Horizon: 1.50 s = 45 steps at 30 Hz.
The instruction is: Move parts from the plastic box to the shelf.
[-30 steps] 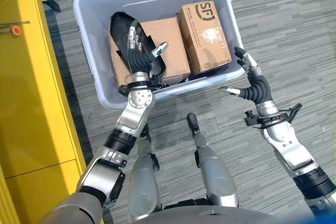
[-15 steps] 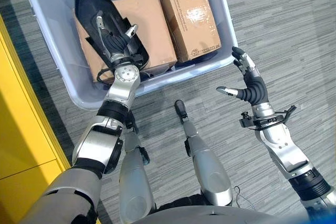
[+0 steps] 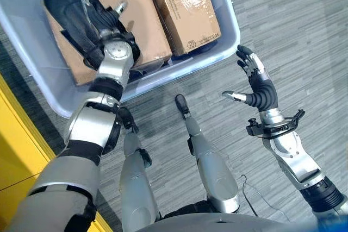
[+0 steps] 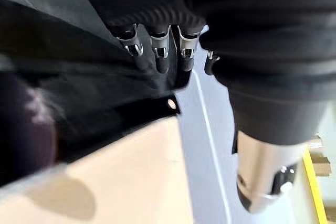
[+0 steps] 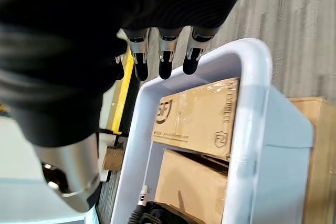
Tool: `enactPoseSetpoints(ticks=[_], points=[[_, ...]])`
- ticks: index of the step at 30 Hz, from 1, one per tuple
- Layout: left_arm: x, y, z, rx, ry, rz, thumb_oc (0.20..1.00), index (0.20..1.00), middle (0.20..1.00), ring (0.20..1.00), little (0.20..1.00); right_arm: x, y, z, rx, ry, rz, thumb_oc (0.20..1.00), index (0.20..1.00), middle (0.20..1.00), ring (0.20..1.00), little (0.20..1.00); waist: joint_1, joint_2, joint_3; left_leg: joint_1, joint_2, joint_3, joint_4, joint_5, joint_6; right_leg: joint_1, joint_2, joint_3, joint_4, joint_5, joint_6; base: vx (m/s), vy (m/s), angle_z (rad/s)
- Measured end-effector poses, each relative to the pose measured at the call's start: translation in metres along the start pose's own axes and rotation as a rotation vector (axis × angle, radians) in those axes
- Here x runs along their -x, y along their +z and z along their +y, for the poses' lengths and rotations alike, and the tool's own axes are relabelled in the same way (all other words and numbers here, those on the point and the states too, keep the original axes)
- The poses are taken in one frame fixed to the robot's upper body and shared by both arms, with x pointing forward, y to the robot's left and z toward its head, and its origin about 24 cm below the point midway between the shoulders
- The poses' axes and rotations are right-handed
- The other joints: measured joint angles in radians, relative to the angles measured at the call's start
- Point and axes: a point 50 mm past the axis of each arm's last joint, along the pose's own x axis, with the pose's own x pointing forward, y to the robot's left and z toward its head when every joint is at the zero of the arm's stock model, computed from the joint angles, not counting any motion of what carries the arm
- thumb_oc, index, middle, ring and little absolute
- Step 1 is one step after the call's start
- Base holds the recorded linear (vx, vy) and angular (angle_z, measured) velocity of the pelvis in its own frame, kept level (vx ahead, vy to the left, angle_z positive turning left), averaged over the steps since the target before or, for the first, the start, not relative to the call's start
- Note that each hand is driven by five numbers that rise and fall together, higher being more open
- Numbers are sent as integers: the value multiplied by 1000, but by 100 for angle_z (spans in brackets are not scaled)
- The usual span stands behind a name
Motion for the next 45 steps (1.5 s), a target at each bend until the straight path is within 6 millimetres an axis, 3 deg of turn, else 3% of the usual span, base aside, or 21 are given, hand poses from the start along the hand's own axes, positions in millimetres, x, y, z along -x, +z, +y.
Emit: enactPoseSetpoints(ticks=[7, 13, 15, 19, 24, 30, 32, 35, 40, 45], points=[[-7, 10, -2, -8, -36, 10, 1000, 1000, 1000, 1000, 1000, 7, -4, -1, -6, -3, 30, 1000, 1000, 1000, 1000, 1000, -12, -1, -2, -34, 7, 1, 29, -6, -5, -24, 5, 3, 0, 6, -5, 2, 0, -1], [-9, 13, -8, -126, -218, -35, 1000, 1000, 1000, 1000, 1000, 10, -5, -12, -16, -32, 51, 1000, 1000, 1000, 1000, 1000, -6, -2, -4, -38, -1, 6, 28, -5, -5, -32, -2, 11, 0, 11, -3, 2, 8, -1], [-6, 11, -11, -356, -323, -120, 1000, 1000, 1000, 1000, 1000, 13, -7, -12, -18, -21, 60, 1000, 1000, 1000, 1000, 1000, -4, -1, -4, -38, -1, 10, 28, -5, -5, -34, -2, 13, 0, 11, -3, -5, 1, -2], [15, 8, -38, -750, -536, -345, 1000, 1000, 1000, 1000, 1000, 19, -10, -11, -19, -1, 86, 1000, 1000, 1000, 1000, 1000, 13, -1, -4, -44, -1, 16, 26, -5, -4, -43, -3, 14, 0, 11, -3, -2, 0, -1], [44, -2, -56, -897, -724, -497, 1000, 1000, 1000, 1000, 1000, 18, -10, -13, -14, 13, 83, 1000, 1000, 1000, 1000, 1000, 19, 0, -4, -46, -5, 17, 24, -4, -4, -46, -11, 13, 0, 11, -3, 0, 0, 0], [56, -6, -47, -1071, -813, -666, 1000, 1000, 1000, 1000, 1000, 22, -12, -17, -4, 4, 99, 1000, 1000, 1000, 1000, 1000, 41, 19, -1, -57, -9, 22, 26, 1, 2, -57, -16, 13, 0, 13, -3, -29, -1, 1], [67, -5, -43, -1072, -856, -745, 1000, 1000, 1000, 1000, 1000, 27, -16, -25, 16, -26, 124, 1000, 1000, 1000, 1000, 1000, 69, 50, 0, -70, -12, 23, 23, 4, 5, -71, -16, 12, 0, 15, -1, -46, 1, 1], [71, -1, -22, -1039, -861, -780, 1000, 1000, 1000, 1000, 1000, 26, -14, -26, 20, -29, 113, 1000, 1000, 1000, 1000, 1000, 73, 61, 2, -70, -12, 22, 21, 4, 6, -73, -19, 13, 0, 15, -1, 0, 0, 0], [88, 28, 11, -781, -805, -856, 1000, 1000, 1000, 1000, 1000, 32, -10, -40, 51, -86, 111, 1000, 1000, 1000, 1000, 1000, 93, 79, 8, -71, -15, 23, 19, 4, 6, -75, -22, 13, 0, 15, -1, 0, 0, 0], [102, 41, 34, -539, -733, -842, 1000, 1000, 1000, 1000, 1000, 34, -8, -44, 62, -104, 104, 1000, 1000, 1000, 1000, 1000, 116, 93, 17, -78, -17, 19, 20, 5, 7, -79, -26, 11, 0, 14, -1, 0, 0, 0]])
